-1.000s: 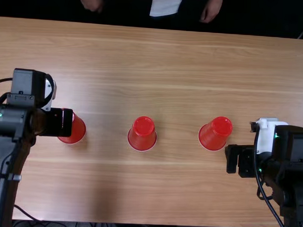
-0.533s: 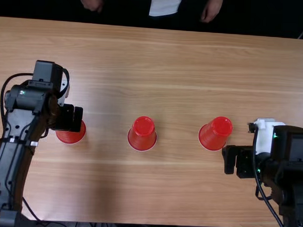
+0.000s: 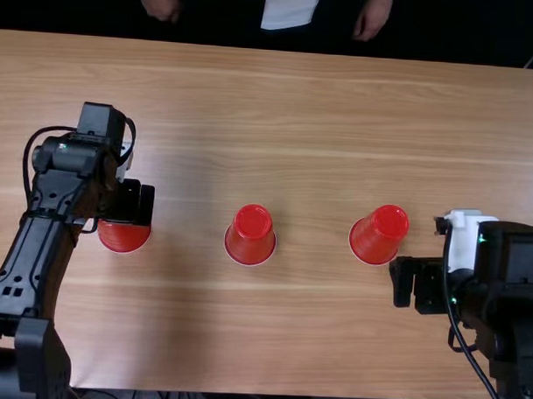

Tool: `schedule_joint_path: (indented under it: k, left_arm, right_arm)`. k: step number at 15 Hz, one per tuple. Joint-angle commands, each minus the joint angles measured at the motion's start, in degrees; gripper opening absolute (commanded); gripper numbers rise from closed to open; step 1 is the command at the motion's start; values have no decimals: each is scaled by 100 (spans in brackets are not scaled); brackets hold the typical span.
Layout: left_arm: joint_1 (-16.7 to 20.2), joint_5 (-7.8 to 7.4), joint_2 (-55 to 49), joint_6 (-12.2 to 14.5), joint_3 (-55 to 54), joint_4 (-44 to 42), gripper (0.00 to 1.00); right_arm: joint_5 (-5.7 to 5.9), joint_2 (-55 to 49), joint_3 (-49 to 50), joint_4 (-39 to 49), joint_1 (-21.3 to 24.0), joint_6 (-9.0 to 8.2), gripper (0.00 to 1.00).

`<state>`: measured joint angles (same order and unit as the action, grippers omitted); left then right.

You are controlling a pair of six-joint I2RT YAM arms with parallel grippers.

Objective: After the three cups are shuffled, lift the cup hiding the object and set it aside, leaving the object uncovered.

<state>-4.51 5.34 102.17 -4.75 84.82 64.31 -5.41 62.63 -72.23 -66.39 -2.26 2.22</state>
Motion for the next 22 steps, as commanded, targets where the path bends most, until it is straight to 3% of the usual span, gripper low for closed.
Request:
schedule_joint_path:
  k: [1, 6, 10, 13, 14, 19, 22]
  left_arm:
    - [-41, -39, 233, -147, 246, -8, 100]
    - [-41, -39, 497, -168, 351, 13, 100]
    - [-41, -28, 620, -157, 360, 23, 59]
    - [-41, -39, 620, -157, 360, 34, 15]
    - [-41, -49, 620, -157, 360, 34, 10]
    - [-50, -60, 400, -168, 501, 108, 8]
    - [-41, -60, -224, -421, 562, 108, 8]
  right_arm:
    - [-60, -14, 112, 9, -46, -43, 100]
    - [-60, -5, 147, 115, -46, -43, 100]
    - [-60, -32, 147, 125, -46, -43, 100]
    - [-60, -32, 147, 125, -46, -43, 100]
    - [-60, -23, 147, 125, -46, -43, 100]
    - [-60, -32, 227, 168, -37, -43, 100]
    - [-60, -23, 262, 210, -46, -43, 100]
